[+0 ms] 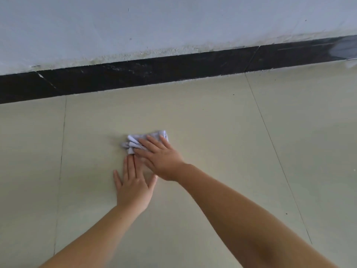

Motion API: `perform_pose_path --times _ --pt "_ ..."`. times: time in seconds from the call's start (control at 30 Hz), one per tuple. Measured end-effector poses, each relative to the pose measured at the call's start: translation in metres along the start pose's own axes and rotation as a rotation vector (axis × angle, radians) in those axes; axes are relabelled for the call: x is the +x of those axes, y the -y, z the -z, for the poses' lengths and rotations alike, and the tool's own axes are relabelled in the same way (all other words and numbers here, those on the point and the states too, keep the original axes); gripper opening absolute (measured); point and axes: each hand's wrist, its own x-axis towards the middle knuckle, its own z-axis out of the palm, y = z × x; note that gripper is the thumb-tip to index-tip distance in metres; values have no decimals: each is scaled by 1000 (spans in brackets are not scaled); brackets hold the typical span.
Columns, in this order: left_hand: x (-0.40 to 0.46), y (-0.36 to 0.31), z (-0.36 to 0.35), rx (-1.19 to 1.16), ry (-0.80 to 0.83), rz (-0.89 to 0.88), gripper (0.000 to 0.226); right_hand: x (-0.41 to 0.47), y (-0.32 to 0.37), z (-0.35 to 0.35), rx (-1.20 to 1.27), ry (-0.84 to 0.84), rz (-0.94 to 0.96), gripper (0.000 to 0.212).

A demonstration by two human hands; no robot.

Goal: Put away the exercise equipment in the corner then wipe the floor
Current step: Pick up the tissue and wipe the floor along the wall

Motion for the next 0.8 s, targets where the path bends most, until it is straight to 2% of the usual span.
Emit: perform_pose_path --times 0.07,0.1,0.17,0.23,0.3,0.37,0.4,0.43,0.53,0.6,0.67,0.73,0.8 --pt "-1 0 -2 -21 -36 0 98 -5 -39 8 -46 -47 17 52" --pt "-1 0 -3 -27 -58 -7 98 -12 -68 12 -42 -87 -65 55" --pt "-2 0 -4 -3 -62 -19 98 -36 -133 19 -61 -223 -401 59" --pt "-2 0 -4 -23 -73 -17 96 -72 -187 32 -33 -320 -848 60" --pt "-1 1 -7 -23 -80 -16 94 -99 -207 51 184 -323 -1266 56" --pt "-1 0 -6 -14 -50 -16 90 -97 -195 59 282 -294 -1450 56" --pt "-1 0 -6 -15 -43 -14 88 -84 -180 56 266 -288 -1421 56" --pt "-1 0 -6 -5 -48 -20 86 -66 -160 49 232 -296 -1314 55" --pt "-1 -3 -3 -2 -58 -14 82 -11 -79 14 80 -333 -719 61" --pt "-1 -4 -3 13 -61 -21 79 15 -19 1 22 -156 -288 53" --pt "0 -3 -4 35 -46 -30 78 29 12 2 15 71 -13 48" --pt "1 -2 -6 46 -41 -19 79 34 -1 14 -39 83 76 47" --pt "1 -4 -5 34 -74 -11 81 29 -45 24 -58 13 -9 48"
